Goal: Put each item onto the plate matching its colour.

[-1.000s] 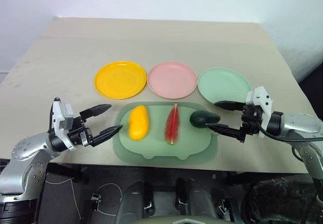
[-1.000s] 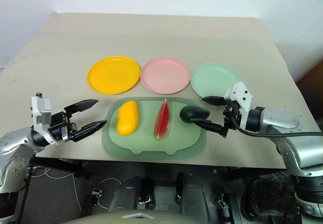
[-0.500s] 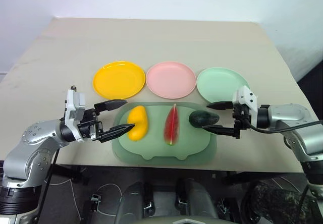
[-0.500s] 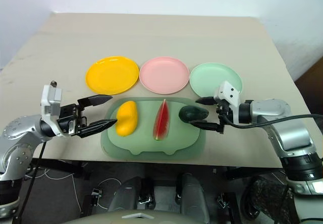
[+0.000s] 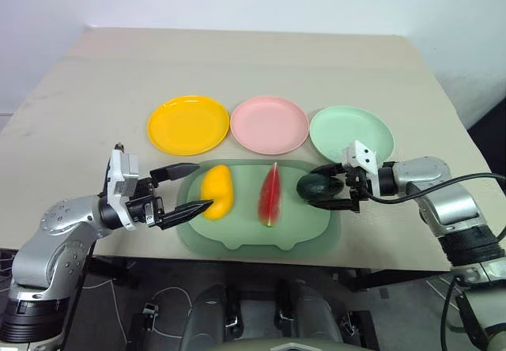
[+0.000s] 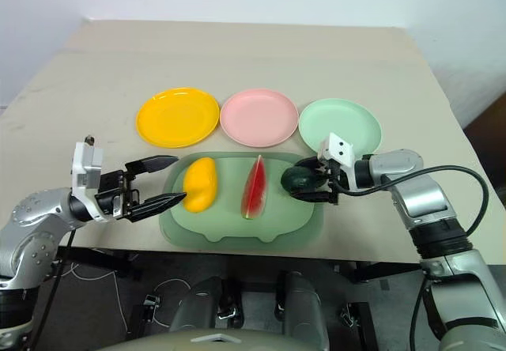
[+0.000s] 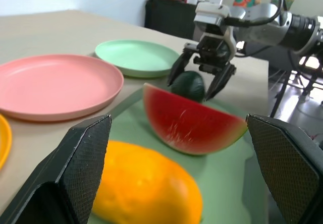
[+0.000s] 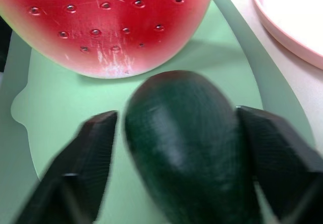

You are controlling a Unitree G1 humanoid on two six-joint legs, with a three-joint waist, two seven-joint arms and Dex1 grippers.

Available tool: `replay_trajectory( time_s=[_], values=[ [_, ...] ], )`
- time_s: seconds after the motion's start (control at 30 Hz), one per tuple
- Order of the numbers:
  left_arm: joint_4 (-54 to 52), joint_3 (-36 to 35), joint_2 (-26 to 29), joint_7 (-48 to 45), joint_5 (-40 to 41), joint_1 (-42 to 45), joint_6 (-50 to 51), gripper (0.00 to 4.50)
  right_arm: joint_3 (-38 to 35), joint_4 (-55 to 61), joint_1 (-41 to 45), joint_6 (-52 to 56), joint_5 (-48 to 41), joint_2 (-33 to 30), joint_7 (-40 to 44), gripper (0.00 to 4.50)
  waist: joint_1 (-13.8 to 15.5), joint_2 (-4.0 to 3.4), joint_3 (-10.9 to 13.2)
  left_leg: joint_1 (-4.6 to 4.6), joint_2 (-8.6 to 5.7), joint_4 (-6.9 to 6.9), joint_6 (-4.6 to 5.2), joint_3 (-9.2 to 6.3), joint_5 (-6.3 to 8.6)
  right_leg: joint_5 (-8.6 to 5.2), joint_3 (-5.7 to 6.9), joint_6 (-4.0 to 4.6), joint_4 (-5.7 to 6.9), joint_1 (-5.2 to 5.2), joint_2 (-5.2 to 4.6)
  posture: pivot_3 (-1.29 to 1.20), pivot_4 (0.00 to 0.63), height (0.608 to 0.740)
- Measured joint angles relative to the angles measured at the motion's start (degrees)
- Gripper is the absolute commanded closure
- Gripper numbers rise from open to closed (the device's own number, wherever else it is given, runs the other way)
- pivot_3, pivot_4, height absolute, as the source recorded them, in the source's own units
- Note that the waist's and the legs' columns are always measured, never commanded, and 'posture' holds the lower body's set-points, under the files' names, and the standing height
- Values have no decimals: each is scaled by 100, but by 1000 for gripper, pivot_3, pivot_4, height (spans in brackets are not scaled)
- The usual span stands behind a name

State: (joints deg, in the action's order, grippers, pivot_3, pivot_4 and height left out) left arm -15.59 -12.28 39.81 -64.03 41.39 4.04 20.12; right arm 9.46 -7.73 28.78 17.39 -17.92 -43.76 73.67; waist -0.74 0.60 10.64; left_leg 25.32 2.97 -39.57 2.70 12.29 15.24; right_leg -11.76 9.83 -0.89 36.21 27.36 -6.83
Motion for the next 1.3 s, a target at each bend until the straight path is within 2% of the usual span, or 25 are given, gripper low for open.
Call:
replay_trajectory(
  time_s=[0.2, 0.4, 0.53, 0.73, 0.87, 0.93, 1.07, 1.17, 1.3],
  values=[
    [209, 4, -16, -213, -160, -34, -231, 0, -300, 343, 0, 367, -240, -124, 24, 1426, -1, -1, 1, 2, 0, -1, 0, -1, 0, 0, 0, 1, 1, 4, -3, 0, 150, 696],
    [212, 12, -120, -234, -207, -60, -316, 0, -956, 339, 577, 1050, -486, -122, -732, 1426, -13, -1, 1, 2, 0, -3, 0, -1, 0, 1, -1, 3, 1, 5, -4, 0, 150, 696],
    [217, 8, -131, -232, -209, -47, -316, 0, -1035, -464, 1049, 1006, -199, -54, -1272, 1426, -13, -1, 1, 5, 0, -2, 0, 0, 1, 1, 0, 3, 1, 7, -3, 0, 150, 696],
    [247, 1, -130, -231, -216, 25, -321, 0, -664, -2393, 1713, 380, 778, 260, -2038, 1426, -41, -3, 2, 9, 0, -3, -1, 5, 0, 3, -1, -1, 10, 11, -1, 0, 150, 696],
    [245, 1, -132, -222, -215, 27, -321, 0, -417, -3316, 1942, -38, 1354, 338, -2427, 42, -43, -4, 2, 9, 0, -7, -1, 6, -2, 4, -1, -8, 21, 14, 0, 0, 150, 696],
    [245, 0, -133, -205, -216, 25, -321, 0, -417, -3460, 1941, -163, 1451, 338, -2428, 42, -47, -8, 5, 9, 1, -10, -1, 6, -2, 5, -2, -11, 23, 14, 0, 0, 150, 696],
    [244, -1, -133, -193, -215, 14, -321, 0, -504, -3389, 1920, -215, 1428, 320, -2364, 42, -50, -10, 6, 9, 2, -20, -1, 6, -2, 6, -2, -13, 34, 15, -1, 0, 150, 696],
    [243, -36, -132, -180, -215, -54, -321, 0, -805, -2536, 1678, 129, 1121, 177, -2148, 42, -36, -22, 12, 10, 2, -22, -1, 5, -1, 6, -4, -14, 35, 17, -4, 0, 150, 696],
    [230, -48, -133, -168, -214, -87, -319, 0, -1322, -919, 1302, 1101, 578, -100, -2116, 42, -14, -21, 12, 11, 3, -24, -1, 0, 0, -1, -3, -3, 36, 16, -6, 0, 150, 696]
  ],
)
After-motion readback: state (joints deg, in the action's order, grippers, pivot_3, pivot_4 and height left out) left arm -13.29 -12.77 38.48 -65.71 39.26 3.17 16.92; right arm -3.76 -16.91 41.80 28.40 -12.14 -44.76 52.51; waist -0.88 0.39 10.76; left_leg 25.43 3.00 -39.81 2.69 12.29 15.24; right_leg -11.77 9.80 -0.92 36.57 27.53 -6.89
